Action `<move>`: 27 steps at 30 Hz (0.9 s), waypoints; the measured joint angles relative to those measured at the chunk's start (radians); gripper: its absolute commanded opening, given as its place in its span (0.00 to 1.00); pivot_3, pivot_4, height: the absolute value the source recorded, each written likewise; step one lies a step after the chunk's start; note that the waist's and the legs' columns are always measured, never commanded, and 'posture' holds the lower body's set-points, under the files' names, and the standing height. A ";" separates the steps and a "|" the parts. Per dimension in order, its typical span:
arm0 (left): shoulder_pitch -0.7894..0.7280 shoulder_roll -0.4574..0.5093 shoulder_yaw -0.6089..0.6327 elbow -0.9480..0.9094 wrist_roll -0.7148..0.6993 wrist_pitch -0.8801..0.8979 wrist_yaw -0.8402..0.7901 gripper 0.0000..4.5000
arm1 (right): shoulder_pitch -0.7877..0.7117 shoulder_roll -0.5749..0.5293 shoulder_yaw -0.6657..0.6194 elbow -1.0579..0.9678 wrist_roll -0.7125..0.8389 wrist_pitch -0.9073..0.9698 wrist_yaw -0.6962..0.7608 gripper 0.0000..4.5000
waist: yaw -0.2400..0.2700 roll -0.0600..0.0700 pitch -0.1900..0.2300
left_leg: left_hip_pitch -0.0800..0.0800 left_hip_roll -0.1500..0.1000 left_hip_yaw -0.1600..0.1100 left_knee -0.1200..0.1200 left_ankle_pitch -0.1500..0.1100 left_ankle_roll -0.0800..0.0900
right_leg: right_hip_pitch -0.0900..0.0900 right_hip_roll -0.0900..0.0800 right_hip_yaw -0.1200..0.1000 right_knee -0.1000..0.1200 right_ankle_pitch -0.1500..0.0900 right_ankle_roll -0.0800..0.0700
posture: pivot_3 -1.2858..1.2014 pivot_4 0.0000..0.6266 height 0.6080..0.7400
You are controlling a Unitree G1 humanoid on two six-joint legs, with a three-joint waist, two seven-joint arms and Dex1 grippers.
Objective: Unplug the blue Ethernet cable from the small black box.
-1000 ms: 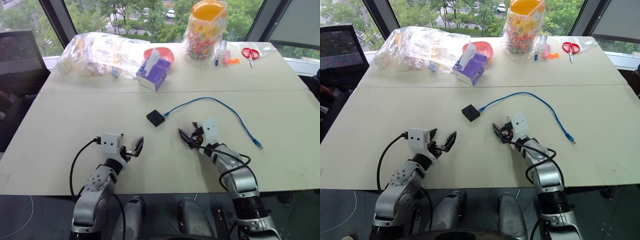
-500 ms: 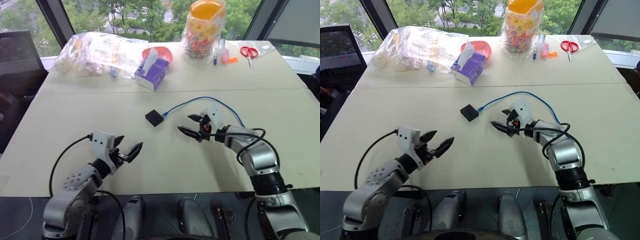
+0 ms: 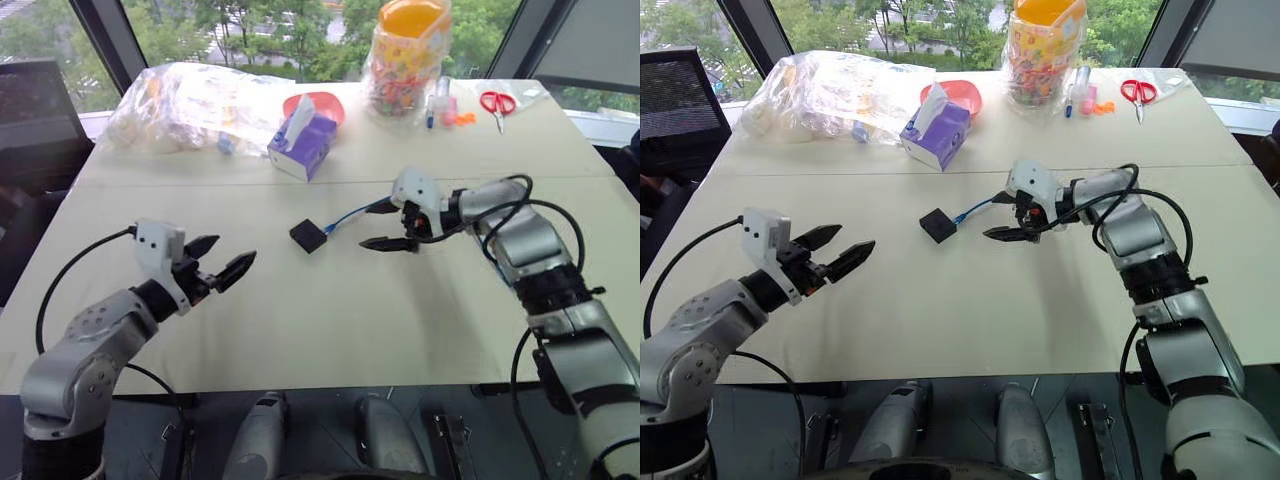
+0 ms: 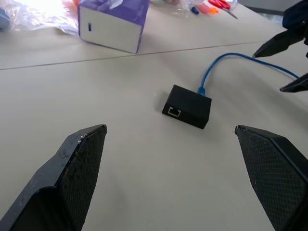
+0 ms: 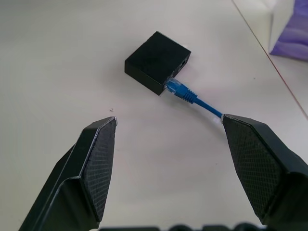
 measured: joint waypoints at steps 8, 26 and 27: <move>-0.020 0.008 -0.008 0.020 0.020 -0.010 0.008 1.00 | -0.278 0.182 0.154 0.470 -0.218 -0.393 0.051 0.81 | -0.020 0.000 0.000 | 0.000 0.000 0.000 -0.002 0.001 -0.001 | -0.001 0.000 0.000 0.001 0.002 0.003 | 0.52 0.24 0.90; 0.108 -0.005 0.044 -0.099 -0.004 -0.008 0.093 1.00 | -0.498 0.450 0.285 0.936 -0.613 -0.588 -0.285 0.81 | -0.021 0.001 0.001 | 0.002 0.000 -0.002 -0.003 0.002 -0.004 | -0.004 0.001 0.001 0.008 0.000 0.000 | 0.52 0.24 0.90; 0.111 -0.005 0.045 -0.101 -0.004 -0.008 0.097 1.00 | -0.502 0.454 0.287 0.938 -0.624 -0.586 -0.289 0.81 | -0.021 0.001 0.001 | 0.002 0.000 -0.002 -0.003 0.002 -0.004 | -0.004 0.001 0.001 0.010 0.000 0.000 | 0.52 0.24 0.90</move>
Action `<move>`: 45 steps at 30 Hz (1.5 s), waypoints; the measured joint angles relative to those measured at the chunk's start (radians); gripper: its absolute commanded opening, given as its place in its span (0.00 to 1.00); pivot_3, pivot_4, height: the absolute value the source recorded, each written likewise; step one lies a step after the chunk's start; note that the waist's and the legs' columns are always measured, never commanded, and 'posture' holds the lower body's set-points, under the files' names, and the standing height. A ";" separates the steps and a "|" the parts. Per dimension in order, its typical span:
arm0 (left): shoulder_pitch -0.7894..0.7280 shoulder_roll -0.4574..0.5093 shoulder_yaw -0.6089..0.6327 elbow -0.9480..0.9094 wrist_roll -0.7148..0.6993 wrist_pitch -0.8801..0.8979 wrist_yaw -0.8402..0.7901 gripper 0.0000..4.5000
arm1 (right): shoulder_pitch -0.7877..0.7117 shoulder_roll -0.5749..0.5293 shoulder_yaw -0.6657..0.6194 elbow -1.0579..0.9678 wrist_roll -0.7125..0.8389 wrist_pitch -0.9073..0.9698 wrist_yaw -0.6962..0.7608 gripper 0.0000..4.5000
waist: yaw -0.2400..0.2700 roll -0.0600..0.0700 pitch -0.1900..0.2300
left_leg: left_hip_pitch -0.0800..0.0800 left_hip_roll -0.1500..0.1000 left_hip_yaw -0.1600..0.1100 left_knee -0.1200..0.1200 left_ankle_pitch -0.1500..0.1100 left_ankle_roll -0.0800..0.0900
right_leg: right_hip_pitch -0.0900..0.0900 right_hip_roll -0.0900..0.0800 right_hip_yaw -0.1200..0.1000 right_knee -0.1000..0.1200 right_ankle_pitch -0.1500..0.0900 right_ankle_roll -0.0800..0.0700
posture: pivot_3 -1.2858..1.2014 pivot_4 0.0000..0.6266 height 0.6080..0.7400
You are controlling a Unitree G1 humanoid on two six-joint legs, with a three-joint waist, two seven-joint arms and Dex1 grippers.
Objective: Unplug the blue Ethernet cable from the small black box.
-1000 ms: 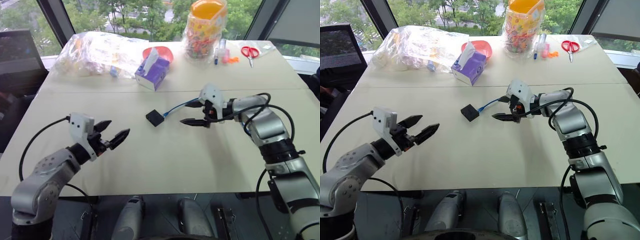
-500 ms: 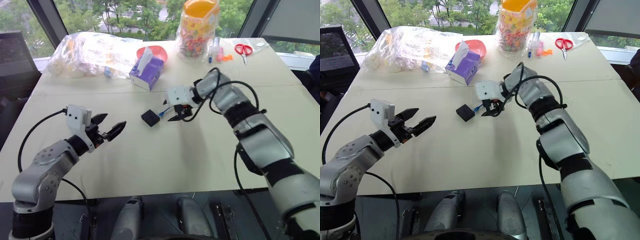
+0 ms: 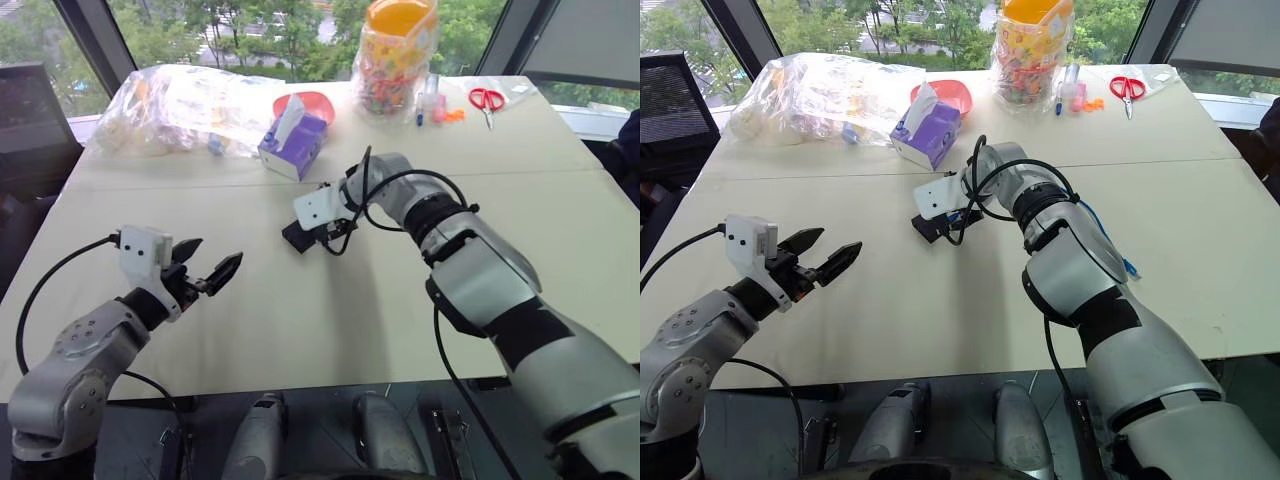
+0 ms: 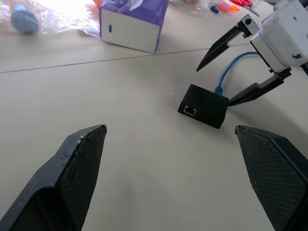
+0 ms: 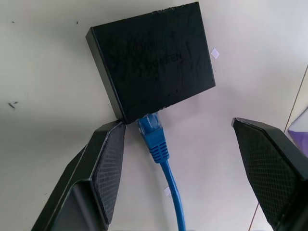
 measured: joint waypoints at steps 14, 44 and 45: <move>0.025 -0.013 0.001 -0.033 0.003 -0.010 0.041 1.00 | -0.011 0.059 0.029 0.018 -0.105 0.073 0.031 0.01 | -0.004 0.000 0.000 | 0.010 0.000 -0.001 0.001 0.001 -0.001 | 0.005 0.001 0.001 0.008 -0.001 -0.001 | 0.52 0.24 0.90; -0.358 -0.088 -0.110 0.243 -0.124 0.063 -0.011 1.00 | 0.628 -0.230 -0.135 -0.906 -0.185 -0.166 -0.800 0.01 | 0.002 -0.001 0.000 | 0.007 0.000 0.000 0.003 0.002 -0.001 | 0.005 0.001 0.003 0.008 -0.001 0.000 | 0.52 0.24 0.90; -0.363 -0.077 -0.124 0.249 -0.124 0.066 -0.028 1.00 | 0.636 -0.226 -0.145 -0.938 -0.183 -0.146 -0.799 0.01 | 0.003 -0.002 0.000 | 0.007 0.000 0.000 0.003 0.002 -0.001 | 0.005 0.001 0.003 0.008 -0.001 0.000 | 0.52 0.24 0.90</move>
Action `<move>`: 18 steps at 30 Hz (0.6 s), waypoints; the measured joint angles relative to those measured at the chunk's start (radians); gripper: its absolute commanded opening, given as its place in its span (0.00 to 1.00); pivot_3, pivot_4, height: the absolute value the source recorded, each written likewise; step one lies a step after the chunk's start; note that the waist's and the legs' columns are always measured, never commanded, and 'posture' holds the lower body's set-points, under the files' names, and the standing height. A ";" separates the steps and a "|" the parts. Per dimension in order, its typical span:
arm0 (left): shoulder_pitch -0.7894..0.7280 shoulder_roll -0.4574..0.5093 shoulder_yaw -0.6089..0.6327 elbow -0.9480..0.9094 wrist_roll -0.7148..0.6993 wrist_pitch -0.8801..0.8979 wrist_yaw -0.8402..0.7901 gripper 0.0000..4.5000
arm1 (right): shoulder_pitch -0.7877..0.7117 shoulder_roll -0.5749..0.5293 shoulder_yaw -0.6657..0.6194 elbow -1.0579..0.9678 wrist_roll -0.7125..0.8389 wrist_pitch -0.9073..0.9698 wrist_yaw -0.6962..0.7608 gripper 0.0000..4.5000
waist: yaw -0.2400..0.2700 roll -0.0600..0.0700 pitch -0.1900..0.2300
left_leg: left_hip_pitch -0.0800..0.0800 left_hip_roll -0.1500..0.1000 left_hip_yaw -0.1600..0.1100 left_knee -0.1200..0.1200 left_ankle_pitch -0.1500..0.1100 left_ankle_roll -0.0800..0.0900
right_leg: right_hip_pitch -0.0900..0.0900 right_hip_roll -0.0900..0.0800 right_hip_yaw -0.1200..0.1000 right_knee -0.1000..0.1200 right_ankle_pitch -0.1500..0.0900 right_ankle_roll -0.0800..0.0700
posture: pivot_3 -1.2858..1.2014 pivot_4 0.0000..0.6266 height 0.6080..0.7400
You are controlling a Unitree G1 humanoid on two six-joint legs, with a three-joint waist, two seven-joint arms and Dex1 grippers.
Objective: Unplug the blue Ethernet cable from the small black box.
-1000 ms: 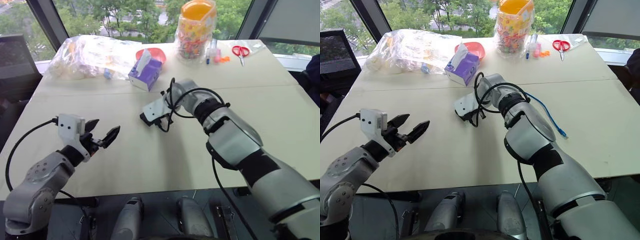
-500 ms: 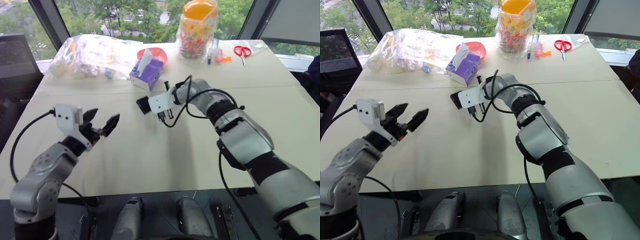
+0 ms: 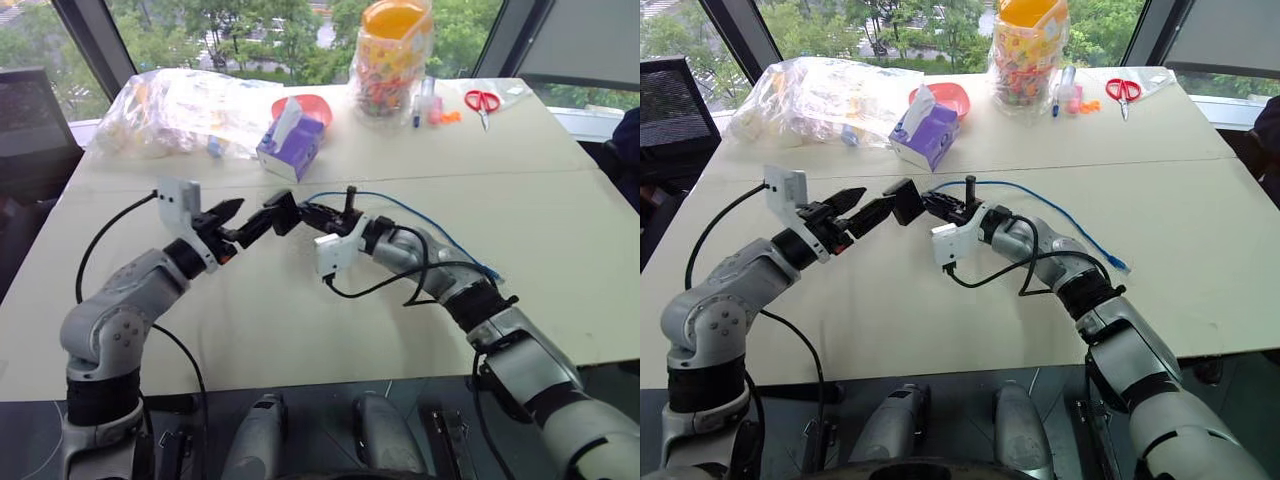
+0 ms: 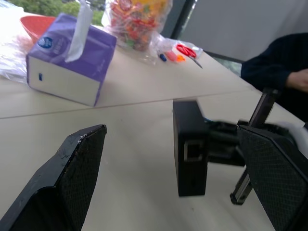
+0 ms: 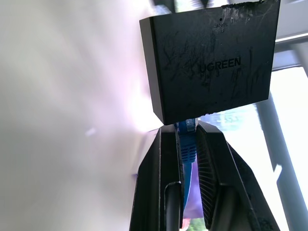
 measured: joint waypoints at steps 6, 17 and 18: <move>-0.008 0.027 -0.038 0.010 0.019 -0.001 -0.053 1.00 | 0.041 0.010 -0.006 -0.071 0.020 0.058 0.022 0.01 | 0.001 0.000 0.000 | 0.000 0.000 0.000 0.000 0.000 0.000 | 0.001 0.000 0.000 -0.001 0.000 0.000 | 0.52 0.24 0.90; -0.039 0.015 -0.037 0.037 0.049 -0.029 -0.053 0.74 | 0.044 0.014 -0.006 -0.077 0.030 0.060 0.062 0.00 | 0.000 -0.001 0.000 | 0.000 0.000 0.000 -0.001 0.000 0.000 | 0.000 0.000 0.000 -0.002 0.000 0.000 | 0.52 0.24 0.90; -0.041 0.014 -0.037 0.038 0.051 -0.030 -0.053 0.65 | 0.044 0.014 -0.006 -0.083 0.029 0.060 0.066 0.00 | 0.000 -0.001 0.000 | 0.000 0.000 0.000 -0.001 0.000 0.000 | 0.000 0.000 0.000 -0.002 0.000 0.000 | 0.52 0.24 0.90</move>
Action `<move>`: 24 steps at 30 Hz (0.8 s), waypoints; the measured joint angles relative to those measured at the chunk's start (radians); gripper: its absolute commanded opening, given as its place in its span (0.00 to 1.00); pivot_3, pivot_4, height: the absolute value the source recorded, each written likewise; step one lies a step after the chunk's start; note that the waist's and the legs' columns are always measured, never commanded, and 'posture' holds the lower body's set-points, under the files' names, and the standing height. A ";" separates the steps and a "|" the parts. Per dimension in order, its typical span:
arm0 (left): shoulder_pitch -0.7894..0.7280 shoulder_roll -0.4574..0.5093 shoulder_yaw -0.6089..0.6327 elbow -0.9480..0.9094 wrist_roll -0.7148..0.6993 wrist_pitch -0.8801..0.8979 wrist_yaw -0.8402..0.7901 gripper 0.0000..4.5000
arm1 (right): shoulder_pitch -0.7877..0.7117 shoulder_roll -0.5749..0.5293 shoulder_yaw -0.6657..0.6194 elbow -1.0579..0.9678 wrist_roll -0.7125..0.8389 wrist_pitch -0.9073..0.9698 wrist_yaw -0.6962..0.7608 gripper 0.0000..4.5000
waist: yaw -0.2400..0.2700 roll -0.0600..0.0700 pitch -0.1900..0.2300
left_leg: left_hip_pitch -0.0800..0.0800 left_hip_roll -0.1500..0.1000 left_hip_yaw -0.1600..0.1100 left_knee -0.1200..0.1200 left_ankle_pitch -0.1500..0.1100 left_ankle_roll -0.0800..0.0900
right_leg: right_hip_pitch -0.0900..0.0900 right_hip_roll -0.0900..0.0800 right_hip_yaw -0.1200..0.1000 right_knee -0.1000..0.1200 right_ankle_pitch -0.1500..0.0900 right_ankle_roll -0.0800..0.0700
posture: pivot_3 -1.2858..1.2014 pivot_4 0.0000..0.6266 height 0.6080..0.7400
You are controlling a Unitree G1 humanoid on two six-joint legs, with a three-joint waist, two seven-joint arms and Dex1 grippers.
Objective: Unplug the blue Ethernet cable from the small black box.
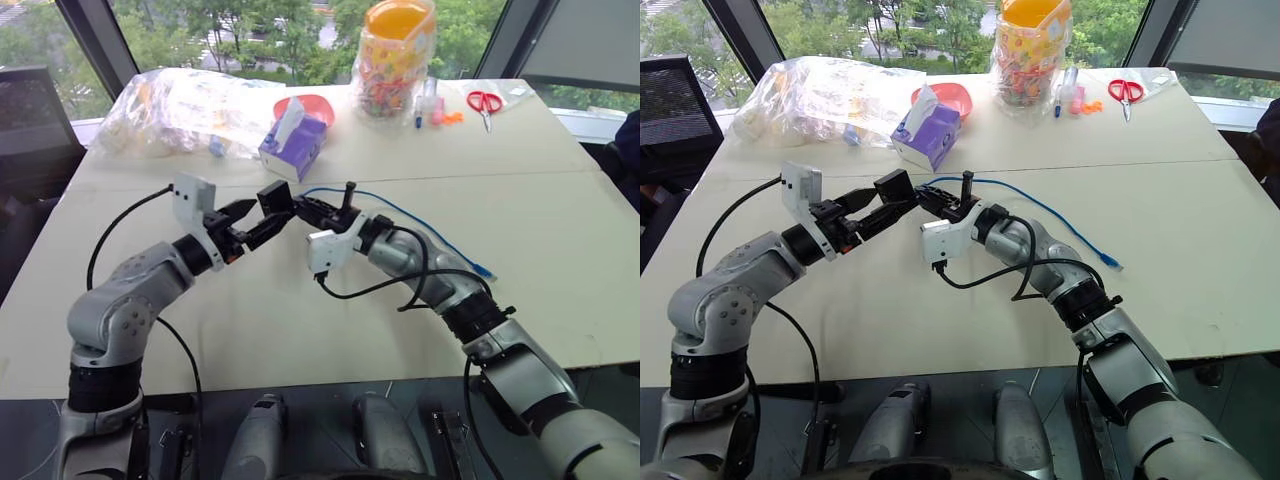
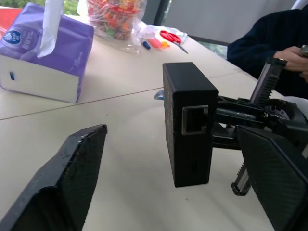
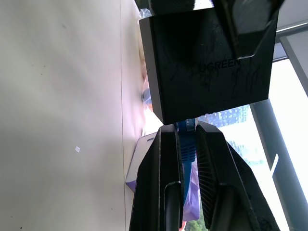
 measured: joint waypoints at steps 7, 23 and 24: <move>0.003 -0.006 -0.003 -0.007 0.008 -0.007 -0.026 0.11 | 0.007 -0.001 0.000 -0.040 0.000 0.015 0.026 0.00 | 0.000 0.000 0.000 | 0.000 0.000 0.000 0.000 0.000 0.000 | 0.000 0.000 0.000 0.000 0.000 0.000 | 0.52 0.24 0.90; 0.095 0.085 0.006 -0.040 -0.001 0.007 -0.116 0.11 | 0.025 0.003 -0.039 -0.103 0.412 0.091 0.419 0.93 | -0.001 -0.002 0.001 | 0.000 0.000 0.000 -0.001 0.000 0.000 | 0.000 0.000 0.000 -0.001 0.000 0.000 | 0.52 0.24 0.90; 0.105 0.104 0.014 -0.051 -0.023 0.010 -0.144 0.11 | 0.022 0.002 -0.039 -0.115 0.483 0.127 0.495 0.93 | -0.001 -0.002 0.002 | 0.000 0.000 0.000 -0.001 0.000 0.000 | 0.000 0.000 0.000 -0.001 0.000 0.000 | 0.52 0.24 0.90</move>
